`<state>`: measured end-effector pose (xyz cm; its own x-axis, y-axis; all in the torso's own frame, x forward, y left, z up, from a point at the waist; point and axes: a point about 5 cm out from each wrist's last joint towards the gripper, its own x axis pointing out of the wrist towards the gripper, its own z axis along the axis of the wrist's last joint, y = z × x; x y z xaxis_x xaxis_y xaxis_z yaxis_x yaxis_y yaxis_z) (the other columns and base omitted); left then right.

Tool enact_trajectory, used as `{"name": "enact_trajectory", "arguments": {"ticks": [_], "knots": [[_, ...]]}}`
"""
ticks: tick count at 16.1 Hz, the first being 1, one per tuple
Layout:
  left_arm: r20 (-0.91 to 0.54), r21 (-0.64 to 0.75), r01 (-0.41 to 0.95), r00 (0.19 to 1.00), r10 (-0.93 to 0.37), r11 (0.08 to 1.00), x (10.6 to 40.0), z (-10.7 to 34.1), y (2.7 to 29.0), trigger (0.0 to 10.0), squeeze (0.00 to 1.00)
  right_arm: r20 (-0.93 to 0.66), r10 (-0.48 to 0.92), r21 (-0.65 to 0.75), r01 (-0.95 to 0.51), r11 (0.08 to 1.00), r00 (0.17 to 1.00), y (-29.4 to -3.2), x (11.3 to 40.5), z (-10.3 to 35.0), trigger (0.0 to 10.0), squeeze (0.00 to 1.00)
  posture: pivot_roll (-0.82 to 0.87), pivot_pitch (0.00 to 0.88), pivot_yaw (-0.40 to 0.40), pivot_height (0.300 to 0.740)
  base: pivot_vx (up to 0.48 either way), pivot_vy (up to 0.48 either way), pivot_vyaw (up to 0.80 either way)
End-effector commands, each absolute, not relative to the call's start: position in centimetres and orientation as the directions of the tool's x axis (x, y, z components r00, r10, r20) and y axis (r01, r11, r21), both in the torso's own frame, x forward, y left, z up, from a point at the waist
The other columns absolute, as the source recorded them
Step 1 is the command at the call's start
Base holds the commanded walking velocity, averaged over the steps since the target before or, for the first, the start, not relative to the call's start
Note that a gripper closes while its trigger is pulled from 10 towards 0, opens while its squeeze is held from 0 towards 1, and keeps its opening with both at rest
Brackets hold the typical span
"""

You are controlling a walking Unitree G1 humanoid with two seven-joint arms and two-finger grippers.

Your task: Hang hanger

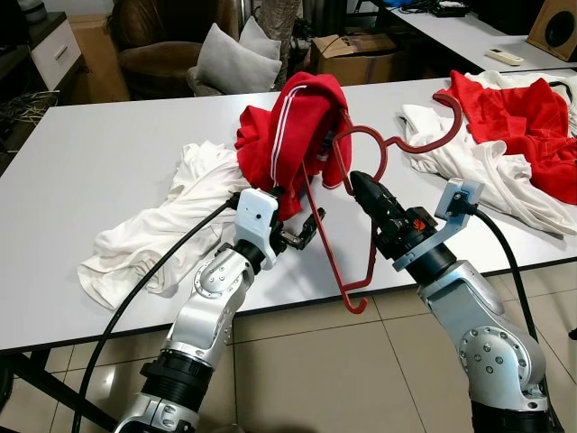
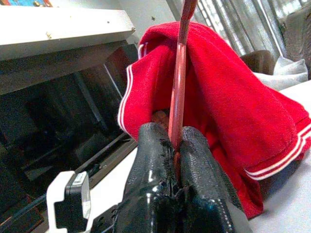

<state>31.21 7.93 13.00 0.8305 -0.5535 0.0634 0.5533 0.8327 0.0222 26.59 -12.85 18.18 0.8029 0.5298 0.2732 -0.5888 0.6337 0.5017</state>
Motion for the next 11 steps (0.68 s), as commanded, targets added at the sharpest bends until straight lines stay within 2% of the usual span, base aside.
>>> {"name": "enact_trajectory", "arguments": {"ticks": [1, 8, 9, 10, 11], "knots": [[0.066, 0.019, 0.561, 0.825, -0.561, 0.828, 31.1, 13.2, 7.8, 10.0, 1.0, 0.308, 0.525, 0.493, -0.605, 0.625, 0.793, -12.9, 26.8, 19.0, 10.0, 0.0, -0.14, 0.0, 0.026, 0.74, 0.0, 0.0, 0.0], [0.057, 0.02, 0.588, 0.807, -0.588, 0.809, 30.9, 13.1, 7.5, 10.0, 1.0, 0.308, 0.527, 0.493, -0.607, 0.624, 0.792, -12.9, 26.8, 19.0, 10.0, 0.0, -0.14, 0.0, 0.025, 0.74, 0.0, 0.0, 0.0], [0.026, -0.01, 0.465, 0.885, -0.465, 0.885, 32.1, 12.9, 8.6, 10.0, 0.0, 0.307, 0.532, 0.492, -0.61, 0.621, 0.789, -12.8, 26.8, 19.0, 10.0, 0.0, -0.15, 0.0, 0.015, 0.74, 0.0, 0.0, 0.0], [-0.019, -0.047, 0.28, 0.959, -0.281, 0.959, 33.5, 12.7, 10.2, 10.0, 0.0, 0.307, 0.539, 0.49, -0.616, 0.617, 0.784, -12.7, 26.7, 19.0, 10.0, 0.0, -0.15, 0.0, 0.015, 0.74, 0.0, 0.0, 0.0], [-0.029, -0.056, 0.239, 0.97, -0.241, 0.969, 33.8, 12.7, 10.5, 10.0, 0.0, 0.307, 0.541, 0.49, -0.618, 0.615, 0.783, -12.6, 26.7, 19.0, 10.0, 0.0, -0.15, 0.0, 0.015, 0.74, 0.0, 0.0, 0.0]]}}
